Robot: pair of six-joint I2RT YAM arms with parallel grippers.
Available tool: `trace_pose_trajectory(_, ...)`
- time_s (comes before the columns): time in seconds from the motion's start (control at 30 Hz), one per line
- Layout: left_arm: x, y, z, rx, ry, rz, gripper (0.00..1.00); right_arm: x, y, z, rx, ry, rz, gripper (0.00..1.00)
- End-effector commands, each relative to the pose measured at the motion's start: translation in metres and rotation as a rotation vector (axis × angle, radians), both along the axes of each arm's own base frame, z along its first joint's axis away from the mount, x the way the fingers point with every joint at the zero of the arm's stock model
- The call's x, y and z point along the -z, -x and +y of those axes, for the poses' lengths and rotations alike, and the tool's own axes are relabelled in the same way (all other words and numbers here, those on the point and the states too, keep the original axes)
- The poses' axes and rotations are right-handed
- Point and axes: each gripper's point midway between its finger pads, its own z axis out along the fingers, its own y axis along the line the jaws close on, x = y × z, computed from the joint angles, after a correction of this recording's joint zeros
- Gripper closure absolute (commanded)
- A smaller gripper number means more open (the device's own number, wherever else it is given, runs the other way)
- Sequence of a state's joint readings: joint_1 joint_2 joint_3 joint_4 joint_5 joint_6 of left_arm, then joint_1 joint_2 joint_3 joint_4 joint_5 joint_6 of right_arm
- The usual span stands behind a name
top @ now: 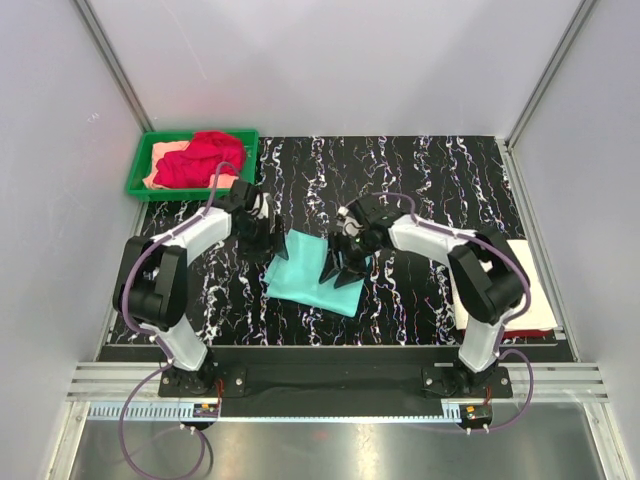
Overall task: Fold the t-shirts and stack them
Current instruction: Fold the tshirt
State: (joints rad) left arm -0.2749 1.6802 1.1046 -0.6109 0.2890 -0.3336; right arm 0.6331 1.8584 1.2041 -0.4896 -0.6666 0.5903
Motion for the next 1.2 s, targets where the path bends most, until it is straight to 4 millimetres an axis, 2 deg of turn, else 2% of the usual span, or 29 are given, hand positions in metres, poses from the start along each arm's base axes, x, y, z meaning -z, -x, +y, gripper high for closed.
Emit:
trace_pose_trajectory(0.0, -0.007, 0.005, -0.011, 0.083, 0.058, -0.014, 0.17, -0.001, -0.008, -0.039, 0.086, 0.059, -0.028, 0.42)
trace_pose_trajectory(0.17, 0.005, 0.018, -0.012, 0.106, 0.046, 0.006, 0.17, 0.011, 0.002, -0.063, 0.141, 0.038, 0.021, 0.41)
trace_pose_trajectory(0.4, 0.025, 0.040, -0.029, 0.150, 0.058, 0.070, 0.18, 0.016, 0.005, -0.066, 0.148, 0.031, 0.029, 0.42)
trace_pose_trajectory(0.67, 0.029, 0.049, -0.038, 0.166, 0.088, 0.089, 0.23, 0.017, -0.002, -0.085, 0.210, 0.041, 0.027, 0.42)
trace_pose_trajectory(0.77, 0.026, 0.053, -0.044, 0.161, 0.135, 0.098, 0.33, 0.022, -0.004, -0.096, 0.242, 0.063, 0.032, 0.42)
trace_pose_trajectory(0.8, 0.024, 0.054, -0.047, 0.161, 0.153, 0.097, 0.46, 0.022, -0.006, -0.098, 0.251, 0.066, 0.029, 0.42)
trace_pose_trajectory(0.87, 0.020, 0.056, -0.050, 0.152, 0.178, 0.101, 0.53, 0.024, -0.007, -0.104, 0.273, 0.081, 0.035, 0.42)
trace_pose_trajectory(0.9, 0.019, 0.060, -0.050, 0.150, 0.189, 0.101, 0.67, 0.025, -0.007, -0.105, 0.276, 0.083, 0.034, 0.42)
trace_pose_trajectory(1.03, 0.022, 0.063, -0.049, 0.138, 0.198, 0.082, 1.00, 0.025, -0.011, -0.108, 0.292, 0.089, 0.024, 0.42)
trace_pose_trajectory(1.17, 0.022, 0.060, -0.048, 0.145, 0.230, 0.041, 1.00, 0.023, -0.018, -0.116, 0.327, 0.077, 0.025, 0.41)
